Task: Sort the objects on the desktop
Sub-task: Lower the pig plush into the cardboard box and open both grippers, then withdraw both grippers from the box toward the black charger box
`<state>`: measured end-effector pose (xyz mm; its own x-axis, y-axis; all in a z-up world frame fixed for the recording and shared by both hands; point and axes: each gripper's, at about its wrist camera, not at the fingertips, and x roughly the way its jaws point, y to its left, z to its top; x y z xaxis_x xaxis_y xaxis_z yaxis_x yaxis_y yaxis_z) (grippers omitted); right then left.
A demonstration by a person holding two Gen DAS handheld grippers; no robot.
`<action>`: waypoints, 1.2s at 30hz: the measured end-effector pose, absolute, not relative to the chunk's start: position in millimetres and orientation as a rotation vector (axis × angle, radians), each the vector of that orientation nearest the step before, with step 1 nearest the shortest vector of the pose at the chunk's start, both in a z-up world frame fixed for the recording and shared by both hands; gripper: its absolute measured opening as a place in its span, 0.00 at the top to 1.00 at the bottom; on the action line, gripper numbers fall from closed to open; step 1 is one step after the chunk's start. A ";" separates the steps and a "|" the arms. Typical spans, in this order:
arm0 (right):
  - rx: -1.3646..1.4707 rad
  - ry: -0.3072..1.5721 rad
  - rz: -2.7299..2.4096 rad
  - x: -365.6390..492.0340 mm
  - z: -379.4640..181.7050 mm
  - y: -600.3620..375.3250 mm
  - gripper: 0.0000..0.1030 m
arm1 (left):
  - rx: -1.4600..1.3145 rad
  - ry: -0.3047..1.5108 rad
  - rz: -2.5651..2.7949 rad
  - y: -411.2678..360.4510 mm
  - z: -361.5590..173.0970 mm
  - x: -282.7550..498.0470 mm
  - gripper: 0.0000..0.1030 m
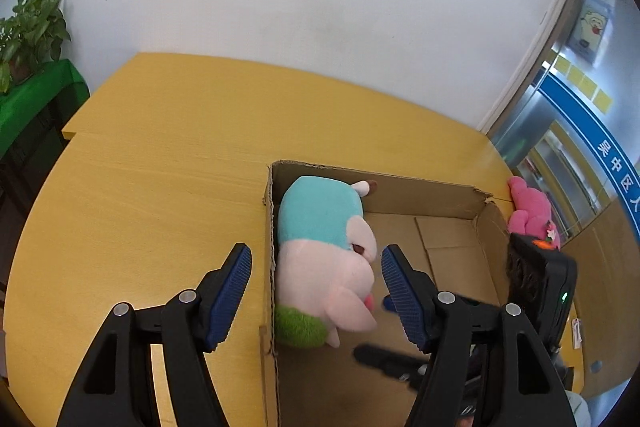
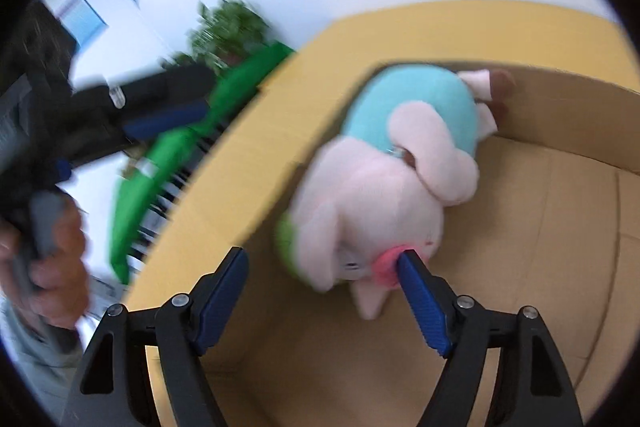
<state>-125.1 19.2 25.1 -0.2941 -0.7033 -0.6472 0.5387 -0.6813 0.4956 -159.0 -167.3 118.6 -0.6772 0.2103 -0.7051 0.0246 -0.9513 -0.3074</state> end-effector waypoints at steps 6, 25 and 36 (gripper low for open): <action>1.091 -0.119 -2.255 -98.0 52.8 40.4 0.23 | -1.057 -0.296 2.829 -131.7 133.6 -105.9 0.28; 1.294 -0.158 -2.616 -3.9 40.7 281.2 0.20 | -1.302 -0.289 2.756 -90.3 25.9 -52.4 0.19; 1.099 -0.043 -2.699 54.6 63.5 255.6 0.20 | -0.986 -0.030 2.938 -36.3 82.9 16.7 0.19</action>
